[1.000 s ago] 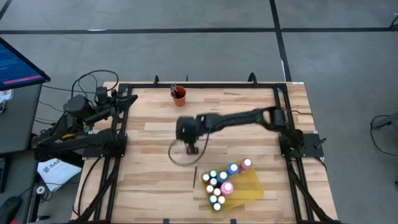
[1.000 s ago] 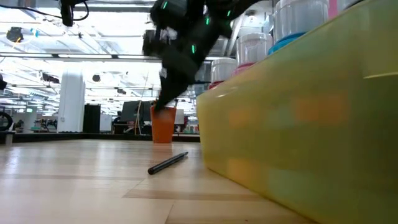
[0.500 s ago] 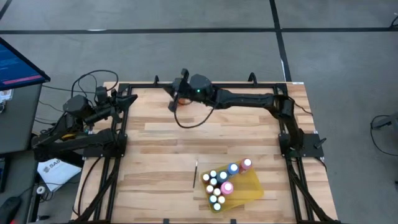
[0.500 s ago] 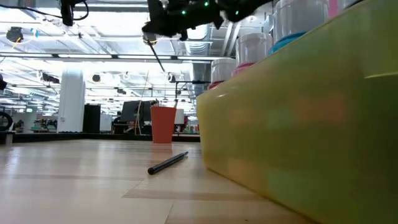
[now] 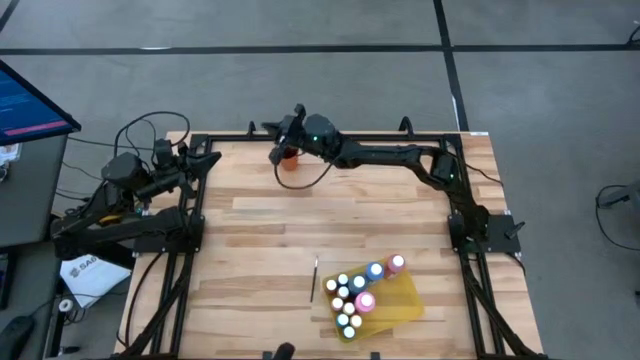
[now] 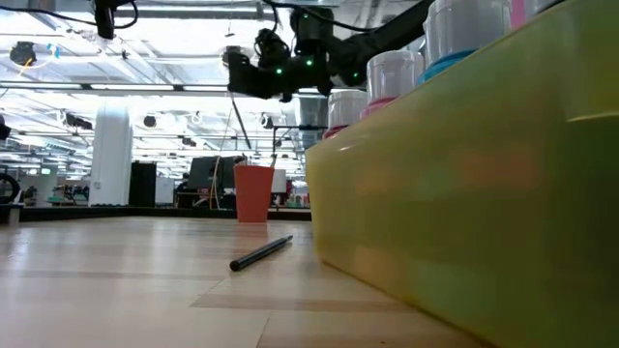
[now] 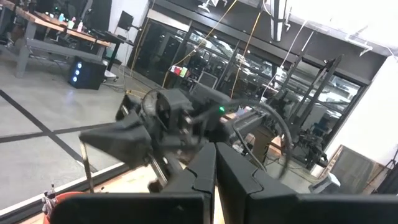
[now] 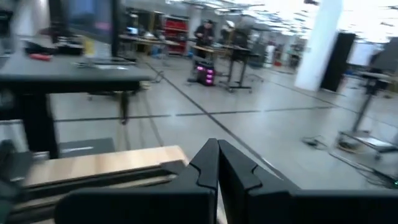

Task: Pick & Place Paint Supplies
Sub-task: Put the black paint brush into the orange cup

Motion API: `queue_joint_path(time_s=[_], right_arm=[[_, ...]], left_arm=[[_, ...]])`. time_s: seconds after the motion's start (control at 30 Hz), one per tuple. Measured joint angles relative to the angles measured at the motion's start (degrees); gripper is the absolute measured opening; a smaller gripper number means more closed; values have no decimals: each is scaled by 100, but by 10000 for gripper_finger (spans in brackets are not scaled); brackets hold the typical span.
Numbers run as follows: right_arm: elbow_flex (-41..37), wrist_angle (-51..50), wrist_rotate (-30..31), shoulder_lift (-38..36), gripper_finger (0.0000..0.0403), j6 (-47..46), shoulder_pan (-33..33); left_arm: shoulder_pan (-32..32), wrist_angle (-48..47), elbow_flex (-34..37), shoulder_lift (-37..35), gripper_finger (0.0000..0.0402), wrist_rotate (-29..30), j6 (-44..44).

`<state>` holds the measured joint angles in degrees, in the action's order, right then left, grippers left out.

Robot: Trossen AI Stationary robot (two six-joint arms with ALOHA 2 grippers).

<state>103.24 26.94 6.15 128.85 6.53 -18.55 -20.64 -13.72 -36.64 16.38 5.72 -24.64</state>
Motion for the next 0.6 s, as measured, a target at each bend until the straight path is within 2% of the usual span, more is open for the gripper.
queue_joint_path(time_s=[0.1,0.27,0.4,0.6], right_arm=[[8,-114,210,-12,0,79,-87],[7,-121,168,-8,0,-139,-188],[-252,7,296,-10,0,-174,-153],[-863,920,393,-10,0,-510,-140]], left_arm=[[0,-2,0,0,3,0,0],[0,-26,0,0,3,0,0],[0,-31,0,0,3,0,25],[0,-37,0,0,3,0,39]])
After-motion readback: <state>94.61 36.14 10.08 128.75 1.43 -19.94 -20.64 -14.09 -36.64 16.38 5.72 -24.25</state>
